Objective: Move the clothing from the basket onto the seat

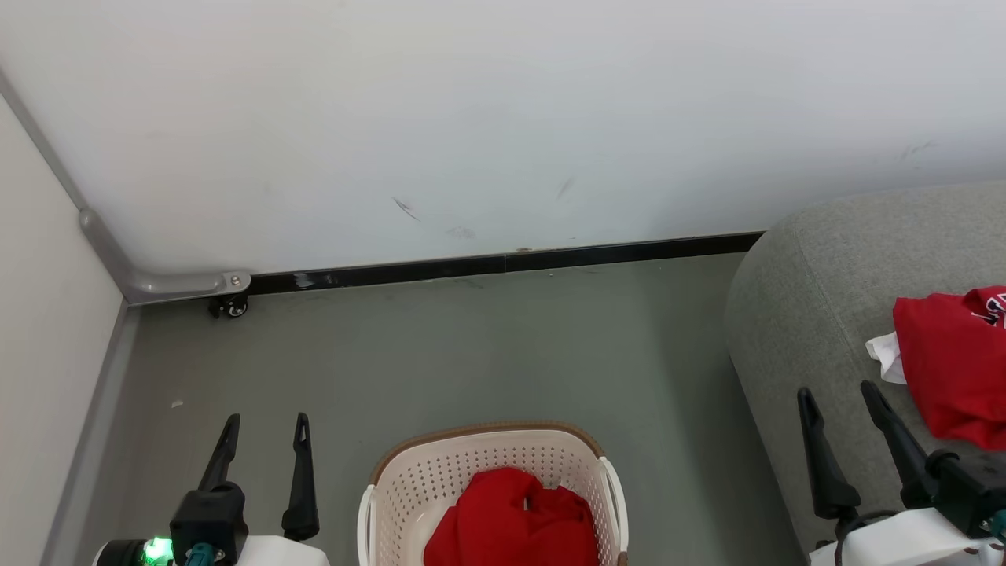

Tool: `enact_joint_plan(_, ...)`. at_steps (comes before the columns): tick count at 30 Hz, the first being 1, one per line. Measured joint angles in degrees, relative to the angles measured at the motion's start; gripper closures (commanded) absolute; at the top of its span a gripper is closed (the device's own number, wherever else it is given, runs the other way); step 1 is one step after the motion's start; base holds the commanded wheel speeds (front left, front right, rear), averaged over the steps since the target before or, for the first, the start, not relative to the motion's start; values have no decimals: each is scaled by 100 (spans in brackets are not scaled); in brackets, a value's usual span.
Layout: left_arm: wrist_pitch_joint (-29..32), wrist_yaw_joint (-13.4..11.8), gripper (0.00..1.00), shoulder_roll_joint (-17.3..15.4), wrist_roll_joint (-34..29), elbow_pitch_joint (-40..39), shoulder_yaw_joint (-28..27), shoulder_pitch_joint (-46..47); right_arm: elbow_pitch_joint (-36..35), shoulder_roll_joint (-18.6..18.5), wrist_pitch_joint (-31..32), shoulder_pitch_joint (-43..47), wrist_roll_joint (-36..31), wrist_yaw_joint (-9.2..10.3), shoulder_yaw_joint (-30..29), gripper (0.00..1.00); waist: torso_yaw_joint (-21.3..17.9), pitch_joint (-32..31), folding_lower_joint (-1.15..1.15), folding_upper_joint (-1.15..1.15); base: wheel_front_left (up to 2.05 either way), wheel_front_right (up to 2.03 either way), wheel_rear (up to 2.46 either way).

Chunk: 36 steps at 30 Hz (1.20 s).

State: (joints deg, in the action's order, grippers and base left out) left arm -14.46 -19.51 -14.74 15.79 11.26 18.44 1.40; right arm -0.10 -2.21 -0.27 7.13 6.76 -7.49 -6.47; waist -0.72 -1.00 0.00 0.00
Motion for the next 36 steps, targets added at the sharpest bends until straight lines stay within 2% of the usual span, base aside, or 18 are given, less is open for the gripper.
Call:
enact_joint_plan(27, 142, -56, 0, -142, -43, -245, 98, -113, -208, 1, 26, 2, 8, 0, 65, 0, -102, 157, 0, 0, 0, 0, 0)
enact_joint_plan(32, 224, -4, 0, -199, -170, -259, 207, -77, -297, 1, 26, -10, 7, 0, 46, 0, -116, 256, 0, 0, 0, 0, 0)
enact_joint_plan(36, 307, 144, 0, -264, -208, -227, 332, 117, -369, 1, 25, -15, 7, 0, 44, 0, -135, 360, 0, 0, 0, 0, 0)
